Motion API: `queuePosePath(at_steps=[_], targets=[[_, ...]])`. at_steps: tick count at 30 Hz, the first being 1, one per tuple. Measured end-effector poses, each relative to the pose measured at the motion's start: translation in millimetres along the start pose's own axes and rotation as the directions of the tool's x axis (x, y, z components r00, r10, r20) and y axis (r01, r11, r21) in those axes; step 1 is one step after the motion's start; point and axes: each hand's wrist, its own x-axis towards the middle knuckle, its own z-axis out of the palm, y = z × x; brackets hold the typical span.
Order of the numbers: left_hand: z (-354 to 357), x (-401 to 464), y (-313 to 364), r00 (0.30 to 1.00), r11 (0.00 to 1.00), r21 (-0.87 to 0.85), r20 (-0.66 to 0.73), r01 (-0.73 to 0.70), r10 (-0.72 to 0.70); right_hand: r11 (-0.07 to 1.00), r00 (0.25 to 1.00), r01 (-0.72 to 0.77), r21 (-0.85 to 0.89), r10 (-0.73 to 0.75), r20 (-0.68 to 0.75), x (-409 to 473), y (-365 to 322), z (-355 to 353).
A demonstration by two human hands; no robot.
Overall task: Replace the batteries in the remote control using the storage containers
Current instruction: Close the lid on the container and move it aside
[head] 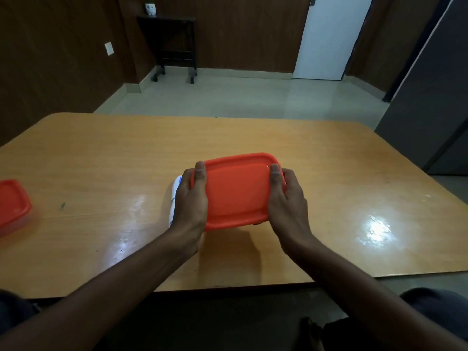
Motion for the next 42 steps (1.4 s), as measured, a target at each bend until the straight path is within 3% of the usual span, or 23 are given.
queuePosePath(at_steps=[6,9,12,16,18,22,28,34,38,42], targets=[[-5.8,5.1,15.4,0.970,0.991,0.068,0.207,0.114,-0.126,0.980,0.987,0.160,-0.114,-0.158,0.029,17.1,-13.7,-14.3],[-4.6,3.8,15.5,0.968,0.997,0.075,0.250,0.009,-0.027,0.980,0.986,0.166,-0.112,-0.162,0.049,22.4,-13.1,-16.0],[-1.9,1.7,9.5,0.976,0.993,0.055,0.200,-0.104,0.091,0.991,0.994,0.111,-0.072,-0.112,-0.002,22.3,-9.8,-15.9],[3.0,2.2,-0.1,0.989,0.996,-0.029,0.123,-0.084,0.087,0.999,0.996,-0.035,0.042,0.038,-0.076,15.8,-5.8,-13.0],[5.3,-0.7,-4.1,0.991,0.996,-0.047,0.105,-0.076,0.081,0.997,0.998,-0.031,0.073,0.036,-0.056,12.1,-3.5,-8.3],[5.2,-0.7,-10.9,0.983,0.996,-0.079,0.183,0.036,-0.021,0.992,1.000,0.001,0.129,0.001,-0.019,15.4,-4.8,-10.7],[11.6,6.5,-6.0,0.952,0.993,0.109,0.297,0.040,-0.071,0.983,0.984,-0.179,-0.044,0.178,-0.026,15.2,1.2,-26.6],[53.3,-0.8,-3.1,0.948,0.984,-0.019,0.273,0.178,-0.166,0.988,0.995,-0.068,-0.138,0.058,-0.079,-3.3,-1.3,-45.5],[90.8,2.4,0.7,0.929,0.980,0.010,0.318,0.196,-0.189,0.992,0.981,-0.116,-0.056,0.106,-0.165,0.5,-0.7,-71.8],[126.7,10.0,5.5,0.887,0.977,0.102,0.411,0.185,-0.211,0.955,0.917,-0.264,0.133,0.291,-0.272,21.6,14.1,-101.0]])
